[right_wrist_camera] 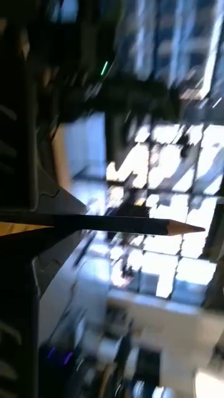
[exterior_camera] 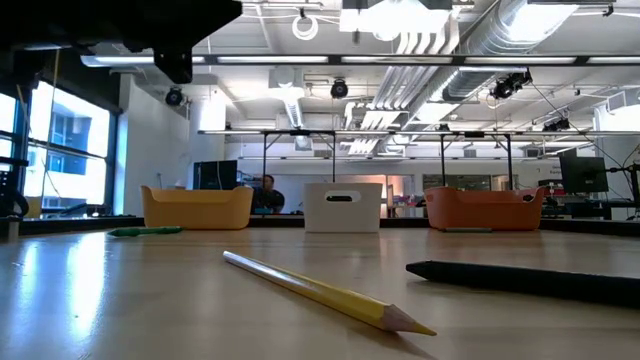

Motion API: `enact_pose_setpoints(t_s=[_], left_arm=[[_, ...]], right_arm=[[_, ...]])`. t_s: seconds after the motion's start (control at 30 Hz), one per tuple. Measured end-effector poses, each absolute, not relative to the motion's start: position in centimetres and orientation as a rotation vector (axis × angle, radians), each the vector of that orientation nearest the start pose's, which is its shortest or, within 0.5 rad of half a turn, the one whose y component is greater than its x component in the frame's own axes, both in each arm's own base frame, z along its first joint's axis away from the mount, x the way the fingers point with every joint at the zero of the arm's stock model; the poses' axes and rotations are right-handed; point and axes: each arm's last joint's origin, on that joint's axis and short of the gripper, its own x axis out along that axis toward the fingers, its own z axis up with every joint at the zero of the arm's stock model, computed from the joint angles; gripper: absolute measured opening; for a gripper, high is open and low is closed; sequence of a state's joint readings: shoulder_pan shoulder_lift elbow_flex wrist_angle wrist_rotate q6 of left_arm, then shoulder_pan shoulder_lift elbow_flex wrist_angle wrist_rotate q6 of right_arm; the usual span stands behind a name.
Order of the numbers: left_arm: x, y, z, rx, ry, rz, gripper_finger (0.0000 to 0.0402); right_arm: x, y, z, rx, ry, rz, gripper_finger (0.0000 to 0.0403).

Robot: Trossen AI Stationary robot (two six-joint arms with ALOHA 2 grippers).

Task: Sort crayons/erasers/pens/pencils in bins
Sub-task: Put the blue pencil into the orange bin

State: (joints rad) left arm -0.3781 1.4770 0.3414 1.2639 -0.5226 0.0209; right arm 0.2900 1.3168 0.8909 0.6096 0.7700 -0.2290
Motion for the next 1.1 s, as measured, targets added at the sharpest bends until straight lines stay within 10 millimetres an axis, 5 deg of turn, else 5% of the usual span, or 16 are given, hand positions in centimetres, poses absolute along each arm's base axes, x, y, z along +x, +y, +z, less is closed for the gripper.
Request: enact_pose_setpoints(t_s=[0.23,0.4,0.73,0.9,1.1], left_arm=[[21.0,-5.4,18.1,-0.034,-0.123,0.163,0.0007],[20.0,-3.9,17.6,-0.042,-0.111,0.174,0.0009],[19.9,-1.9,16.5,-0.015,-0.037,0.17,0.0001],[19.8,-0.3,17.2,-0.015,-0.081,0.125,0.0],[19.1,2.5,18.3,-0.041,-0.132,0.117,0.0]], right_arm=[[24.5,-1.0,32.1,-0.142,0.244,-0.768,0.0004],[23.0,-6.7,30.2,-0.234,0.534,-0.876,0.0004],[20.0,-16.2,26.2,-0.36,0.997,-0.82,0.0004],[19.1,-19.5,23.8,-0.343,1.117,-0.73,0.0004],[18.7,-21.1,21.3,-0.333,1.254,-0.678,0.0004]])
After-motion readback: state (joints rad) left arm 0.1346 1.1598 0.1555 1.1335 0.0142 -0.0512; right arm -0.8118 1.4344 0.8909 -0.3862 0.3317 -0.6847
